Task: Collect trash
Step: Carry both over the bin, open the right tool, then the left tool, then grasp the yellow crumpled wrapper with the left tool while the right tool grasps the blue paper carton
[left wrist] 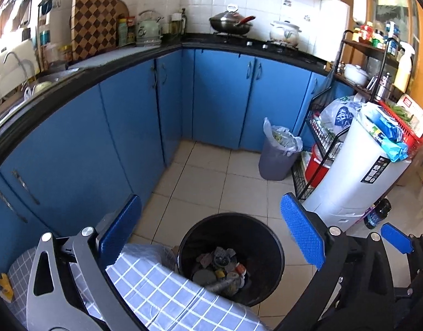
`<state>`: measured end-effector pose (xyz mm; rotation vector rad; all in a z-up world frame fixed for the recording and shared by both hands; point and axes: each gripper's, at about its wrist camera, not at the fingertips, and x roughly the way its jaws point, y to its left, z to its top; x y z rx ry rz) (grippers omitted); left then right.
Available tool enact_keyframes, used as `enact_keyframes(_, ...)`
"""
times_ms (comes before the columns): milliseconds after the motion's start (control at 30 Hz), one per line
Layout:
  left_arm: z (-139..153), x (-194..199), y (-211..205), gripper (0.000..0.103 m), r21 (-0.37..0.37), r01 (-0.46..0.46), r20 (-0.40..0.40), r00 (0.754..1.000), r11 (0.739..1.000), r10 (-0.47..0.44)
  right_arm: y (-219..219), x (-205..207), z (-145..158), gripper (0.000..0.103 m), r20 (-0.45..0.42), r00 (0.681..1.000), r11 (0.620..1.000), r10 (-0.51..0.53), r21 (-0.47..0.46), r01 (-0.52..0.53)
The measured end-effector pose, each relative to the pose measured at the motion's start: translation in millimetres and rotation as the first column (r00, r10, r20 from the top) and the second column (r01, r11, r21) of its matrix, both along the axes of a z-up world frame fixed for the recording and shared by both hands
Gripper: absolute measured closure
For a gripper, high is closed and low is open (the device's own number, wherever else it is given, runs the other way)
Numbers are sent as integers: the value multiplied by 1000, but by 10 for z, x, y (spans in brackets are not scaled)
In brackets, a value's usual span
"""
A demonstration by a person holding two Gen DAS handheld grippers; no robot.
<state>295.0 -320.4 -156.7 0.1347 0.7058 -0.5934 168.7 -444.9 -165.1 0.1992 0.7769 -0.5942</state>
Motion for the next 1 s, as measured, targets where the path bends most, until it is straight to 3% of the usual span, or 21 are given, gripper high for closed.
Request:
enact_keyframes(300,-55,98,662,4,24,-123,-9,992,992,123,455,310,21,16,11,995,995,101,12,-101)
enact_keyframes(567,-56,191,1544,4,45,-276,-1,961,960,276,1121,654,29,16,26,969,969,245,18,-245)
enact_keyframes(1000,-227,184,2934,4,76,-520,-20,852,851,523,2331,1085,-181,16,-5,873,873,487,41,-487)
